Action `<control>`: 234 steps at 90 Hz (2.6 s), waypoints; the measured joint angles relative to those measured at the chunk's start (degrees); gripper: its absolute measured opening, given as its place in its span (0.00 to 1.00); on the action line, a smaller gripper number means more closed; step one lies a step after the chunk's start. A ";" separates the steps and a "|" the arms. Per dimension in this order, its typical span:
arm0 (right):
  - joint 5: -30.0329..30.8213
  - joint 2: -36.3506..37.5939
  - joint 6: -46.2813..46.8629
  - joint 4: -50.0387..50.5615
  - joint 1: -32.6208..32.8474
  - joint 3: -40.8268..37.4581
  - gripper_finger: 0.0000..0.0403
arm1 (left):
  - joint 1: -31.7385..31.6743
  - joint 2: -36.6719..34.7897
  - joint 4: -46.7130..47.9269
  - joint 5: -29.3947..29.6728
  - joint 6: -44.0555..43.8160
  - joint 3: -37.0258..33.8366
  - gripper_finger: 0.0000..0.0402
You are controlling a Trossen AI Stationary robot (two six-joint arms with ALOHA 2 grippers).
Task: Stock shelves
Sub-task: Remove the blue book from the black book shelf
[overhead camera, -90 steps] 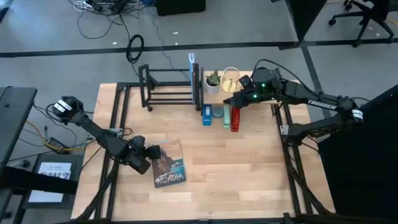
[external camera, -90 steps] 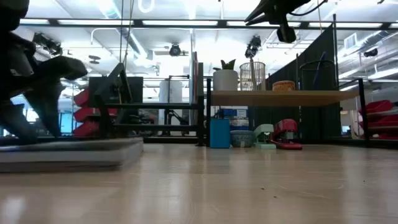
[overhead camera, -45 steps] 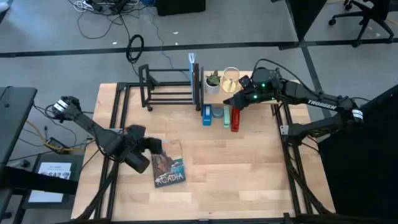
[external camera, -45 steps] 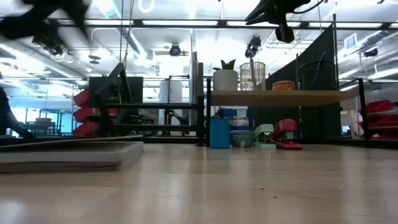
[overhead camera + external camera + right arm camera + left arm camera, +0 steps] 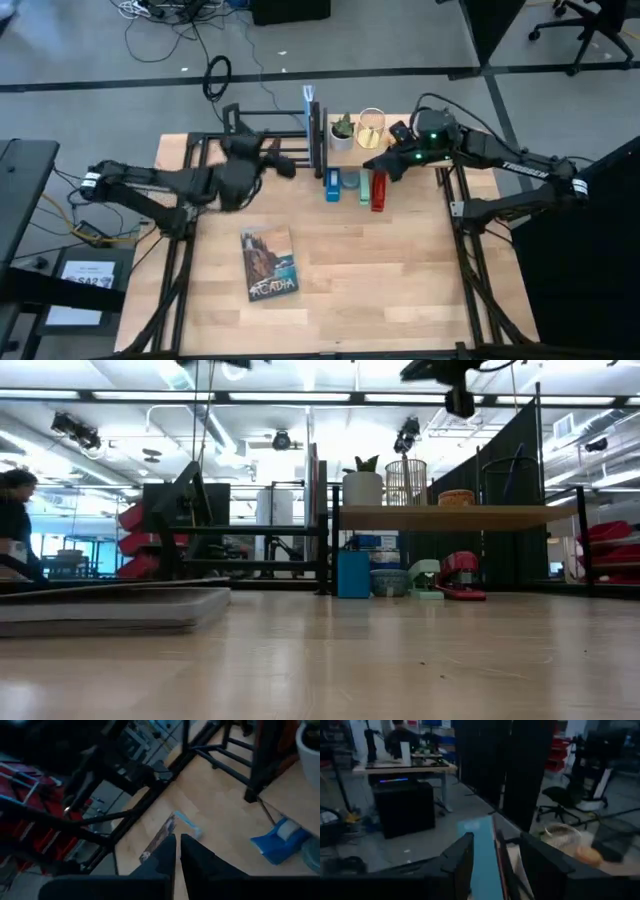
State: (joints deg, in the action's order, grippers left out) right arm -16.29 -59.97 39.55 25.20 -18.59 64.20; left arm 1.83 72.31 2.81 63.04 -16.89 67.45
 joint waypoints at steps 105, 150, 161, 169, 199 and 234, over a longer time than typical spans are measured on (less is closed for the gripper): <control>6.25 12.28 -5.31 6.70 -1.60 0.04 0.00 | -18.20 17.36 -2.41 -16.45 -9.04 -0.28 0.41; 6.32 10.49 -4.75 6.63 -2.32 0.10 0.00 | -18.66 18.91 -0.55 -16.19 -10.48 -0.23 0.41; 6.21 10.04 -4.75 6.54 -2.45 0.11 0.00 | -18.88 18.99 -0.02 -16.02 -10.46 -0.25 0.41; 6.21 9.92 -4.75 6.70 -2.47 0.09 0.00 | -18.83 19.00 -0.08 -16.19 -10.46 -0.25 0.41; 6.19 9.73 -4.74 6.63 -2.54 0.09 0.00 | -22.14 18.99 1.52 -22.93 -15.20 -0.25 0.36; 6.19 9.66 -3.15 6.61 -2.54 0.09 0.00 | -24.77 19.04 8.84 -19.29 -13.28 6.45 0.02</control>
State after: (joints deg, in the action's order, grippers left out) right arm -10.11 -50.30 36.40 31.81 -21.12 64.29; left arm -22.94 91.35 11.64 43.75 -30.18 73.91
